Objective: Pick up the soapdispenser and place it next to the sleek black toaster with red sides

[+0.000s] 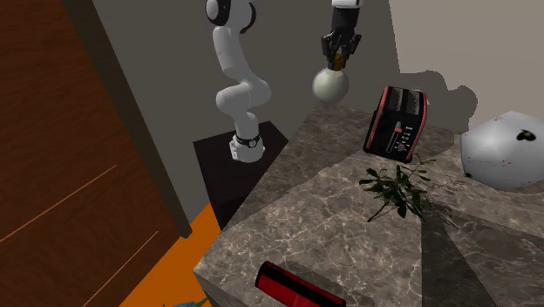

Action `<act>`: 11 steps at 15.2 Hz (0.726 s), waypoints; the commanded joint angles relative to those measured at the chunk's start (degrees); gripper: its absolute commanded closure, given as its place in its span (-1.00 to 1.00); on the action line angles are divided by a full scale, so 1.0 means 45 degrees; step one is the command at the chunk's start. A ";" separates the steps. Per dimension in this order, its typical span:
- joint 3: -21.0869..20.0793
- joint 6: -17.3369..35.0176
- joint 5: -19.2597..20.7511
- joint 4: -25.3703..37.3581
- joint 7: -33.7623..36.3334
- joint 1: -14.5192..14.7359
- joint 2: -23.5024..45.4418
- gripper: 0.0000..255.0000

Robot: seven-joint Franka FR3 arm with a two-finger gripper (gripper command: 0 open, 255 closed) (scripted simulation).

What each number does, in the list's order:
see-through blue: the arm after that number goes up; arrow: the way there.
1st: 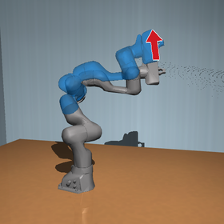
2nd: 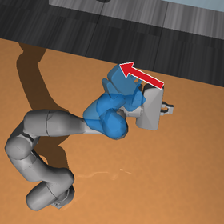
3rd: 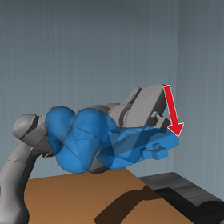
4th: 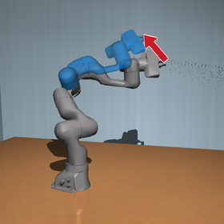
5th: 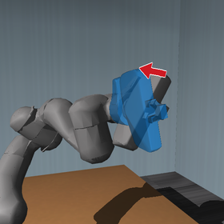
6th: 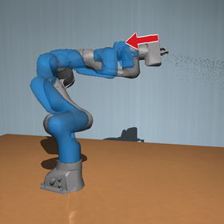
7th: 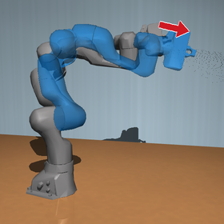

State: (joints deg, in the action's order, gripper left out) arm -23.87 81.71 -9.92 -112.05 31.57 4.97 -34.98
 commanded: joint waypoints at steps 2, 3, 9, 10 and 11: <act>-0.0788 -0.0067 -0.0356 0.0301 0.0952 0.0148 0.0109 1.00; -0.1072 -0.0092 -0.0461 0.0456 0.1283 0.0185 0.0192 1.00; -0.2957 -0.0182 -0.0912 0.1675 0.3357 0.0233 0.1004 1.00; -0.3311 -0.0188 -0.0945 0.1928 0.3722 0.0208 0.1196 1.00; -0.3682 -0.0192 -0.0962 0.2197 0.4095 0.0170 0.1407 1.00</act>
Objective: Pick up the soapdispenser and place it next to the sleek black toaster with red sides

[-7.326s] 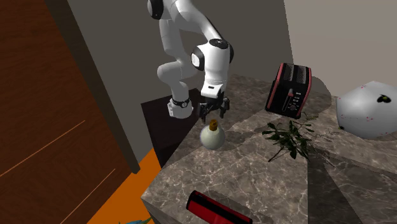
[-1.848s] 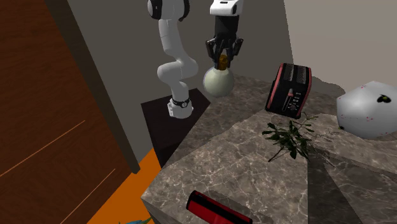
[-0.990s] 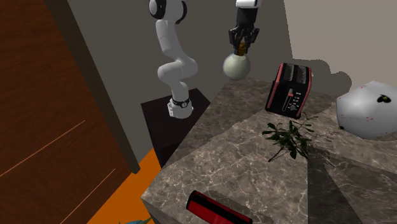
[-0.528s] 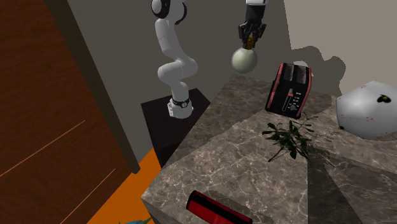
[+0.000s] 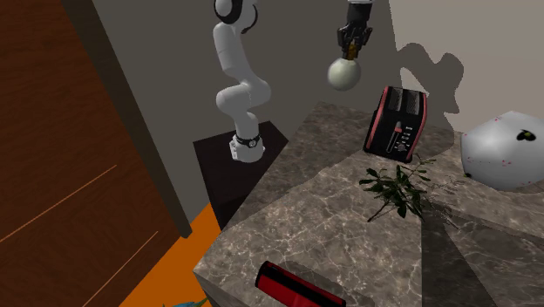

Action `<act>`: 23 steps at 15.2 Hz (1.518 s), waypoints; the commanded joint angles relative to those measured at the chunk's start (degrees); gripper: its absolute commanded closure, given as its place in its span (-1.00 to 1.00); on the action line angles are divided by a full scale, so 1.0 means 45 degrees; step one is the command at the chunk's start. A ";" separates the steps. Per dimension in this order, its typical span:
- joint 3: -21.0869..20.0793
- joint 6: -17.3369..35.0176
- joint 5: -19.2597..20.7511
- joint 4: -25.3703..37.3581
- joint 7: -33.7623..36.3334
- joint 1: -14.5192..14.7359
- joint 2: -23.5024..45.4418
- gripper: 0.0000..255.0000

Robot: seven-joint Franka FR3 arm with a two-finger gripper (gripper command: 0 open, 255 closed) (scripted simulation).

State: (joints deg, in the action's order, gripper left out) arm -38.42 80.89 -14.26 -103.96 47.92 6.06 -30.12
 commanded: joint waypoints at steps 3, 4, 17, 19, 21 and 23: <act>-0.1687 -0.0013 0.0075 0.1299 0.1642 -0.0265 0.1083 1.00; -0.2156 -0.0012 0.0152 0.1632 0.2063 -0.0360 0.1385 1.00; -0.7207 -0.2059 0.9120 0.8742 1.1124 0.5674 1.1981 1.00; -0.6305 -0.2902 1.0279 1.0763 1.1522 0.8121 1.3220 1.00; -0.5212 -0.4069 1.1661 1.3785 1.1457 1.1030 1.4654 1.00; -0.5281 -0.3774 1.1488 1.3301 1.1567 1.0748 1.4557 1.00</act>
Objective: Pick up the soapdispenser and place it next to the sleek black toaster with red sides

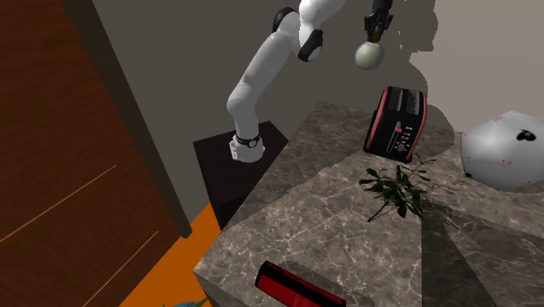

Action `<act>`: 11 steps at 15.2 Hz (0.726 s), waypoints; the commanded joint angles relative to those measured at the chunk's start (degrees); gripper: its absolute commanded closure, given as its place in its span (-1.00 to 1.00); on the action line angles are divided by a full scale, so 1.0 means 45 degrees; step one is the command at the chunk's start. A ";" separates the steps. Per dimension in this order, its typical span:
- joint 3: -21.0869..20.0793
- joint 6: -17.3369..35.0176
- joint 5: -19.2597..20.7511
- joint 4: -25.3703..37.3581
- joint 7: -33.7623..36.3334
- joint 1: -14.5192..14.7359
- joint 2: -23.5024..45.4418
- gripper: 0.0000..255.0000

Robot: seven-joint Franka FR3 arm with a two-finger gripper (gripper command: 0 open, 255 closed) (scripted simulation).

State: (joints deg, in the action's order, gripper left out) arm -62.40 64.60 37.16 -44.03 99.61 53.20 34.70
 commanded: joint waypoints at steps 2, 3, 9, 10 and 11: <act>-0.0285 0.0544 -0.0357 -0.1306 0.0302 -0.0626 -0.0180 1.00; -0.0431 0.0848 -0.0508 -0.1838 0.0385 -0.0997 -0.0306 1.00; -0.1003 0.2415 -0.1151 -0.4323 0.0690 -0.2635 -0.0848 1.00; -0.1072 0.2646 -0.1224 -0.4661 0.0725 -0.2845 -0.0912 1.00; -0.1137 0.2871 -0.1288 -0.4985 0.0758 -0.3042 -0.0970 1.00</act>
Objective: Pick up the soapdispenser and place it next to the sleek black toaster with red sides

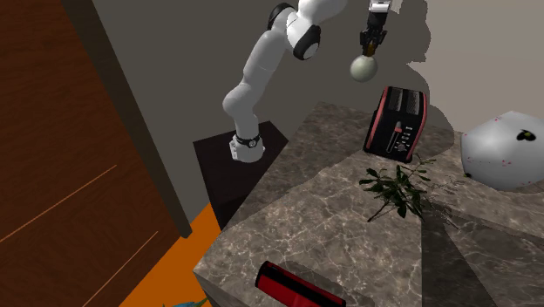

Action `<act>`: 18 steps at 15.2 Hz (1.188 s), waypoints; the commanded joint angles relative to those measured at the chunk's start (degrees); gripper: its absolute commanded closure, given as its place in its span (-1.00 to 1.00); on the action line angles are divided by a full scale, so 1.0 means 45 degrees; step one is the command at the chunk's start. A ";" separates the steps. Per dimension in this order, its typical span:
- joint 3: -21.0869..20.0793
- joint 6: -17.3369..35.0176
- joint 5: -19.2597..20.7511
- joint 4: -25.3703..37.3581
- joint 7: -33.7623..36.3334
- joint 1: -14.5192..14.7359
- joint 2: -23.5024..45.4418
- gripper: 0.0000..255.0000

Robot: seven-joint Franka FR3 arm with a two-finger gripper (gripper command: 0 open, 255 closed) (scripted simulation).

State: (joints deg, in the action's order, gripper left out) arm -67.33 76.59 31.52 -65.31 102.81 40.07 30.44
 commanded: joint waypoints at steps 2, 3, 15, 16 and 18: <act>-0.0154 0.0641 -0.0144 -0.0863 0.0107 -0.0485 -0.0124 1.00; -0.0205 0.0851 -0.0190 -0.1149 0.0136 -0.0649 -0.0166 1.00; -0.0531 0.3088 -0.0359 -0.3935 0.0476 -0.1991 -0.0362 1.00; -0.0536 0.3256 -0.0348 -0.4125 0.0507 -0.2060 -0.0355 1.00; -0.0538 0.3585 -0.0315 -0.4490 0.0572 -0.2182 -0.0334 1.00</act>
State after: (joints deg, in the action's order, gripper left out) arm -69.70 91.87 30.05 -84.57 105.08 30.46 28.93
